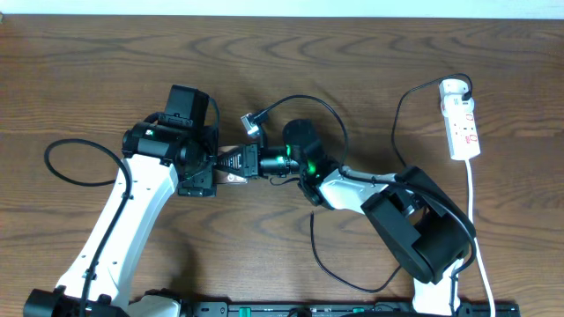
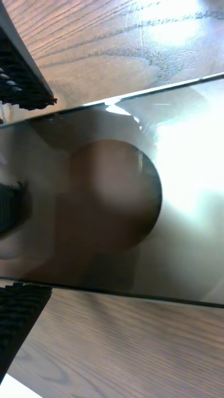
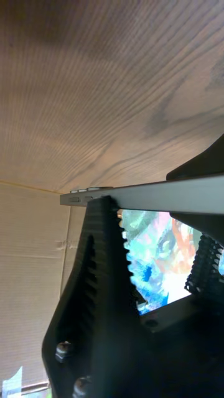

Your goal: Plug charger to phone and switch on socket

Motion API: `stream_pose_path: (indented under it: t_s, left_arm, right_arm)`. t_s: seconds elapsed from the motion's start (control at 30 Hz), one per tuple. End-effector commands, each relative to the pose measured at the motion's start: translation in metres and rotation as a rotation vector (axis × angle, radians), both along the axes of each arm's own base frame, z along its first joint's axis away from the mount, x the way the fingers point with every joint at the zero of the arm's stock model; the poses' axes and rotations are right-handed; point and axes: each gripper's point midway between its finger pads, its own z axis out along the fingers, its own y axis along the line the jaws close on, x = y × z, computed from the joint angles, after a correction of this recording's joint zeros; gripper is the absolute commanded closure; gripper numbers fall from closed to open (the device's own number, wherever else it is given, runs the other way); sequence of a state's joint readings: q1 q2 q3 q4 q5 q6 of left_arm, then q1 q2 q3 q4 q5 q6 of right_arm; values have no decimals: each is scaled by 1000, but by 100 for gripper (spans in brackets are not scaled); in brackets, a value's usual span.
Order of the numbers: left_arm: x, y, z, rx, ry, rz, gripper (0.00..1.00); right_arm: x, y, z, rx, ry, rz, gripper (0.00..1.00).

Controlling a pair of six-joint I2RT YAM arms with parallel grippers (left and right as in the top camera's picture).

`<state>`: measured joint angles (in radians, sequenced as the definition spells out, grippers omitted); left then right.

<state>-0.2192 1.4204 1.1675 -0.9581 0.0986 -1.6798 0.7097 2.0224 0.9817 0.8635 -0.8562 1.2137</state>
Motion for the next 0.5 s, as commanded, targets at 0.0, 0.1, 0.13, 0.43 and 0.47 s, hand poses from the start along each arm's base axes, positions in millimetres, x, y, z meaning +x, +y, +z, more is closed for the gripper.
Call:
stream_pose_path:
  t_s: [0.0,0.1,0.13,0.43,0.47]
  left_arm:
    - [0,-7,2,-26,2,-42,13]
    - [-1,-10,3,-39,4,-54,13]
    - [-1,-10,3,-37,2,-62,13]
    - [1,-10,4,-25,-14,-118,13]
    - [1,-10,4,-23,-16,-127,13]
  right_arm:
    - [12,-5,8,15,-19,-27,99]
    - [17,-10,8,13,-27,-38,99]
    - [18,-11,7,11,-25,-41,99]
    - [30,-26,-14,-65,-4,-68,99]
    - [33,-29,-15,-67,-14,-73,99]
